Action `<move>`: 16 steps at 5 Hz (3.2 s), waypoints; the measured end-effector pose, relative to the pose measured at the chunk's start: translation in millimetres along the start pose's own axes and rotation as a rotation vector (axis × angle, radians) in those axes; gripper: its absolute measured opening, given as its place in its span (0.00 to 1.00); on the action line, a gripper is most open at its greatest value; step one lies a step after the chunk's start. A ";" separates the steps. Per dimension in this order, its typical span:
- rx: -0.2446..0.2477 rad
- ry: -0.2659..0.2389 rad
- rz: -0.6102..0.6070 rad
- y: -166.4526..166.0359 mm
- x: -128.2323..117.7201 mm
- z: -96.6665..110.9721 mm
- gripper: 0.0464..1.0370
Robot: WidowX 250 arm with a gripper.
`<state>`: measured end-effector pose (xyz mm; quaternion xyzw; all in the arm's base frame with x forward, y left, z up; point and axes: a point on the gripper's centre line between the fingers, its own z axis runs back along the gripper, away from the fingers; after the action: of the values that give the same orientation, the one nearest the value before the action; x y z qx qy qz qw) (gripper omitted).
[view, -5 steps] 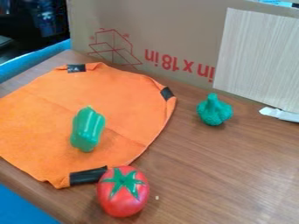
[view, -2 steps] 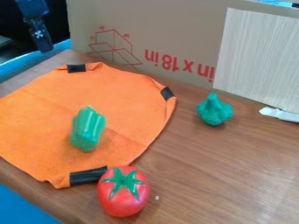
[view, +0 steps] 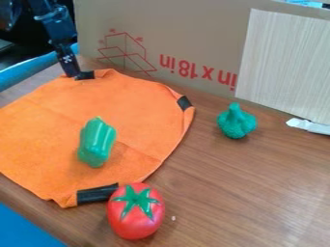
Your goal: Fold the cloth from top left to bottom right
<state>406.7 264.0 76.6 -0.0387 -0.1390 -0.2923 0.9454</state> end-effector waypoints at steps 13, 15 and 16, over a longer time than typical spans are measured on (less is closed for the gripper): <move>-0.044 -0.131 -0.131 -65.8 29.9 54.5 0.02; -0.073 -0.167 -0.227 -126.6 24.7 90.1 0.02; -0.063 -0.140 -0.255 -155.5 13.2 87.9 0.02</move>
<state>308.4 142.0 163.3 -0.0705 -0.1994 -0.4107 0.8869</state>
